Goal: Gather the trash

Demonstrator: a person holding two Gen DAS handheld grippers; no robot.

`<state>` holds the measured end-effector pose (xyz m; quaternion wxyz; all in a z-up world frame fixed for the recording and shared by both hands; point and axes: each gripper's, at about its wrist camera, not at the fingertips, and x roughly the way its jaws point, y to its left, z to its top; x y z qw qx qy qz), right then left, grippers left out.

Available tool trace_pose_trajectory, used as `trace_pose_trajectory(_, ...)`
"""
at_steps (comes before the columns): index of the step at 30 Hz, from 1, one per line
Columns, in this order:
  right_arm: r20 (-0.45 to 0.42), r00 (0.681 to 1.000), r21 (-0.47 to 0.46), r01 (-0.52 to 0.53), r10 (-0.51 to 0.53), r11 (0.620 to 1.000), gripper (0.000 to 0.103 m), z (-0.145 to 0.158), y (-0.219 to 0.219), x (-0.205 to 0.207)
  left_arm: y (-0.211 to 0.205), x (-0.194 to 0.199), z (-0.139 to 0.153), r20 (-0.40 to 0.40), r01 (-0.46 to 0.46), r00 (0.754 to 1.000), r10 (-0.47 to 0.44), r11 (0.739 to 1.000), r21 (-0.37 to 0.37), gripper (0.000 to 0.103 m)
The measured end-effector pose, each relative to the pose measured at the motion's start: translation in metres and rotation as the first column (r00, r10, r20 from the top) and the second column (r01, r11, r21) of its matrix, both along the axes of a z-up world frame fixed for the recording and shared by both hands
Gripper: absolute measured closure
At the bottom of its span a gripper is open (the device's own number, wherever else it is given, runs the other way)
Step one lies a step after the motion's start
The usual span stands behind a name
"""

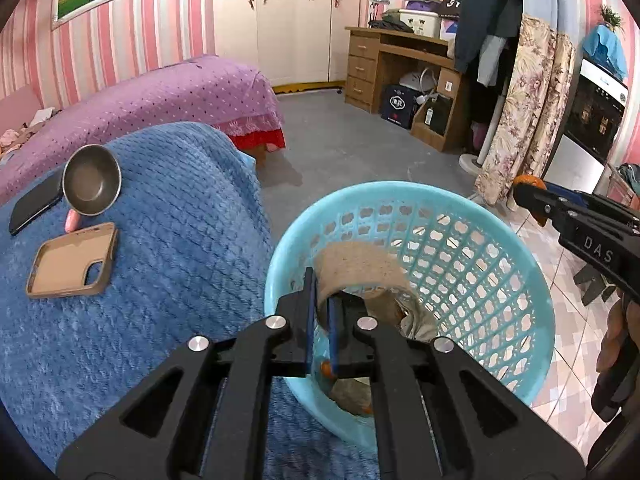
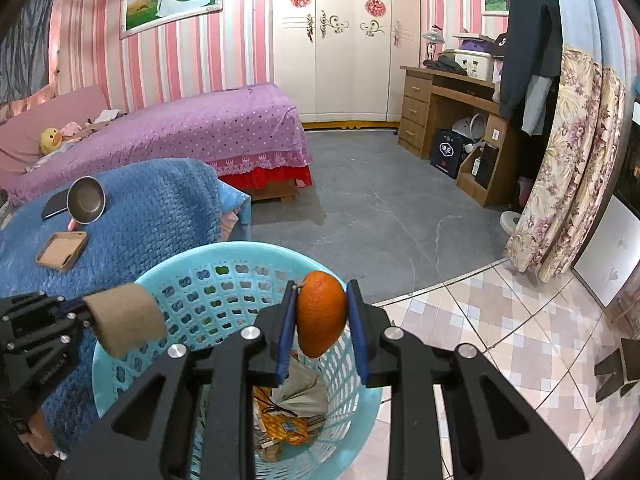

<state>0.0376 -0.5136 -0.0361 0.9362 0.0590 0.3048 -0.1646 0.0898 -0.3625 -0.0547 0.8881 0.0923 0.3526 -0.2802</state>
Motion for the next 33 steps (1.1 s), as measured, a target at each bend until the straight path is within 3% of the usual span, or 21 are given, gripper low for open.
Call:
trace_pose_trajectory(1,0.001,1.0,0.0,-0.002,0.002,1.0,0.078,0.0,0.0,-0.001,0.0,0.001,0.0,-0.005,-0.001,1.0,0.001,1.0,0.007,0.087)
trace_pose_trajectory(3,0.001,1.0,-0.002,-0.006,0.006,1.0,0.078,0.0,0.002,-0.002,0.0,0.003,0.0,-0.012,-0.005,1.0,0.006,1.0,0.016,0.063)
trace_pose_trajectory(7,0.006,1.0,0.004,-0.006,0.006,1.0,0.078,-0.001,0.002,-0.003,0.008,0.003,0.003,0.006,-0.017,1.0,0.017,1.0,0.015,0.043)
trace_pose_trajectory(9,0.006,1.0,0.005,-0.007,0.007,1.0,0.078,-0.001,0.001,-0.003,0.014,0.004,0.008,0.022,-0.032,0.999,0.032,0.999,0.014,0.025)
trace_pose_trajectory(11,0.004,1.0,0.005,-0.008,0.008,1.0,0.078,-0.001,0.002,-0.002,0.023,0.004,0.013,0.033,-0.052,0.998,0.052,0.999,0.0,0.017)
trace_pose_trajectory(15,0.008,1.0,0.013,-0.007,0.007,1.0,0.077,-0.002,0.004,-0.001,0.039,0.004,0.023,0.07,-0.093,0.993,0.094,0.995,-0.023,0.008)
trace_pose_trajectory(22,0.005,1.0,0.024,-0.015,0.015,1.0,0.076,-0.005,0.01,0.004,0.074,0.004,0.04,0.129,-0.182,0.974,0.188,0.982,-0.056,0.006)
trace_pose_trajectory(24,-0.003,1.0,0.022,-0.014,0.014,1.0,0.065,-0.006,0.014,0.006,0.083,0.003,0.046,0.151,-0.202,0.966,0.208,0.978,-0.057,0.006)
trace_pose_trajectory(26,-0.004,1.0,0.024,-0.014,0.014,1.0,0.039,-0.007,0.018,0.008,0.094,0.001,0.052,0.173,-0.223,0.958,0.229,0.973,-0.055,0.006)
trace_pose_trajectory(28,-0.001,1.0,0.013,-0.007,0.007,1.0,0.034,-0.005,0.022,0.008,0.109,-0.003,0.059,0.191,-0.245,0.949,0.251,0.968,-0.058,0.006)
trace_pose_trajectory(31,0.008,1.0,0.011,-0.003,0.003,1.0,0.016,0.0,0.029,0.007,0.133,-0.01,0.068,0.216,-0.271,0.936,0.279,0.96,-0.066,0.006)
trace_pose_trajectory(33,0.022,1.0,-0.001,-0.002,0.002,1.0,0.011,0.006,0.037,0.004,0.149,-0.016,0.072,0.231,-0.289,0.926,0.297,0.955,-0.07,0.006)
